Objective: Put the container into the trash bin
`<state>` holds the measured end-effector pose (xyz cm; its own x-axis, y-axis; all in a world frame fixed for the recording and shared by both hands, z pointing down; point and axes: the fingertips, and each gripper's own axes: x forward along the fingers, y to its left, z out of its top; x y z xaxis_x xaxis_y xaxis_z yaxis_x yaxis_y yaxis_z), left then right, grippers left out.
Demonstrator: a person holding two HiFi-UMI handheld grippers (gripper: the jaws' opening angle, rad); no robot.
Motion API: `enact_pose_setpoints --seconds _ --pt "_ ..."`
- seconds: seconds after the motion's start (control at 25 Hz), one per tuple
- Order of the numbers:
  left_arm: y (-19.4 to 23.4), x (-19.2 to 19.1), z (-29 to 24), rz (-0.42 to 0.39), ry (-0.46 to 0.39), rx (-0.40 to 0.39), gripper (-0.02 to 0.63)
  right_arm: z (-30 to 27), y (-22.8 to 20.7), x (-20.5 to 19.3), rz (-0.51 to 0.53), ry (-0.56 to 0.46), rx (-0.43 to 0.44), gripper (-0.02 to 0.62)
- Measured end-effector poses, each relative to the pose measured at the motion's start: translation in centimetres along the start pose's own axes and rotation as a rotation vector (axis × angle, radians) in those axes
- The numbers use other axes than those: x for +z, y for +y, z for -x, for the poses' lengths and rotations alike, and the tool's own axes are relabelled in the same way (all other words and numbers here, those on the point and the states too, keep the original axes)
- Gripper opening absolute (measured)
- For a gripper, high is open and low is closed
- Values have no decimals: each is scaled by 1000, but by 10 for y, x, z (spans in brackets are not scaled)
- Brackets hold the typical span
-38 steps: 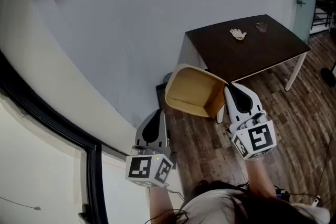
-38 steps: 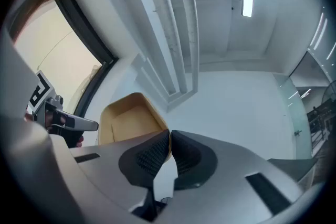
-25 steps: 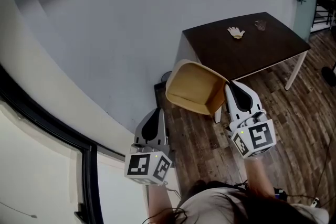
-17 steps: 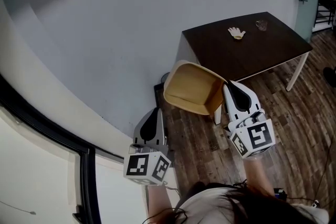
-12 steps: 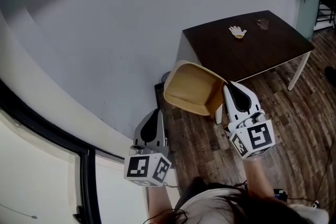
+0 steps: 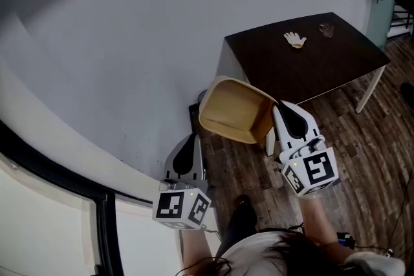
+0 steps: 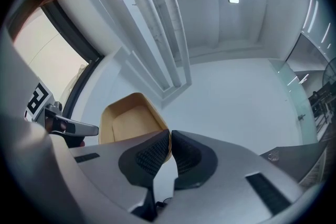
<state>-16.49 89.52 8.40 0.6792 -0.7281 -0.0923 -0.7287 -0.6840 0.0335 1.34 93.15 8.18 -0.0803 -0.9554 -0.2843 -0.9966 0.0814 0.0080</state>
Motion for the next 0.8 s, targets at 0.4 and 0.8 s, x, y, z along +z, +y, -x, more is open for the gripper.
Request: enact_pose_setpoints --seconds 0.4,0.8 --pt "59 -5 -63 5 3 -13 20 -80 -3 -25 12 15 1 25" --pt "124 -1 -123 2 7 -39 20 -172 1 -40 15 10 -5 25"
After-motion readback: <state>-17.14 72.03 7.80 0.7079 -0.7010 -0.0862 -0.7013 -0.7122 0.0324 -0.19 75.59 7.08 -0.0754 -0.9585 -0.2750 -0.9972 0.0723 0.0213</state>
